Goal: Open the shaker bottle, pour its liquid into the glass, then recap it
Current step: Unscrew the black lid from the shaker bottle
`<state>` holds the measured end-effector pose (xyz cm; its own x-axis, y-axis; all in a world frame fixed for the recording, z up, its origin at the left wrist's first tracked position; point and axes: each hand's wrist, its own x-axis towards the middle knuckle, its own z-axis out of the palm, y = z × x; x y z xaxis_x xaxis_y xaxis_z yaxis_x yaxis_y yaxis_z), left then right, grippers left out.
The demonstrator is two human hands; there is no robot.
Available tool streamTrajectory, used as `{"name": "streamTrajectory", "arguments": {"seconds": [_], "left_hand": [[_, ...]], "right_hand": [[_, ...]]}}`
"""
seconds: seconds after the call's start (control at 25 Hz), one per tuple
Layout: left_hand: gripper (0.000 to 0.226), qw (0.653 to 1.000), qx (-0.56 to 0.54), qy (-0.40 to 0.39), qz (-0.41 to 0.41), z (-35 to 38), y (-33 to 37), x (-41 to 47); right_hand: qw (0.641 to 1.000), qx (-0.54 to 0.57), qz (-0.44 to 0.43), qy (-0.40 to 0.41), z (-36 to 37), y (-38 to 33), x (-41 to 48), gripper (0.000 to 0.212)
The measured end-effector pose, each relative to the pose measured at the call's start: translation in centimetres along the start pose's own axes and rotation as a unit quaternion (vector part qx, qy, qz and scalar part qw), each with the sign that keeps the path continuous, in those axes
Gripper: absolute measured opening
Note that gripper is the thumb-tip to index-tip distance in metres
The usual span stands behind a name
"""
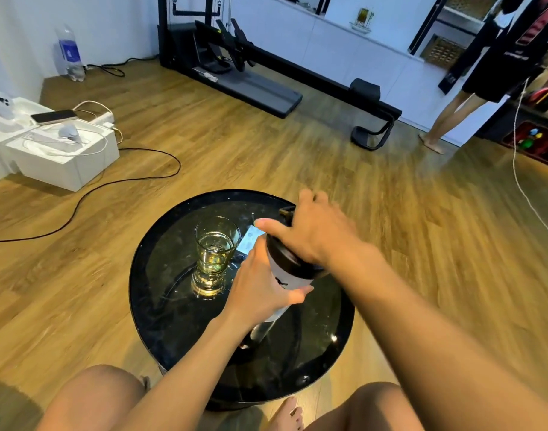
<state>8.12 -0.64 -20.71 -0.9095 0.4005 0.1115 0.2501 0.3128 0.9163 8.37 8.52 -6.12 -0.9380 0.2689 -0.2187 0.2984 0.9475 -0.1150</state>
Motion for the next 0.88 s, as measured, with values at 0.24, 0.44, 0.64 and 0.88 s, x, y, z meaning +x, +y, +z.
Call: {"name": "streamTrajectory", "arguments": {"seconds": [0.24,0.44,0.64,0.88], "left_hand": [[0.079,1.0,0.011,-0.006,0.006,-0.2,0.6,-0.1],[0.086,1.0,-0.018,-0.001,0.008,-0.3,0.6,-0.1],[0.084,1.0,0.002,-0.002,0.012,-0.3,0.5,0.1],[0.089,0.999,-0.008,-0.005,0.039,-0.6,1.0,0.2]], "right_hand": [[0.983,-0.05,-0.172,-0.029,-1.1,1.1,0.1,0.081],[0.984,-0.108,-0.057,0.128,2.1,-0.6,0.3,0.063],[0.973,-0.111,-0.193,0.066,0.3,1.6,0.3,0.069],[0.965,-0.075,-0.203,0.146,1.3,1.8,0.5,0.053]]}}
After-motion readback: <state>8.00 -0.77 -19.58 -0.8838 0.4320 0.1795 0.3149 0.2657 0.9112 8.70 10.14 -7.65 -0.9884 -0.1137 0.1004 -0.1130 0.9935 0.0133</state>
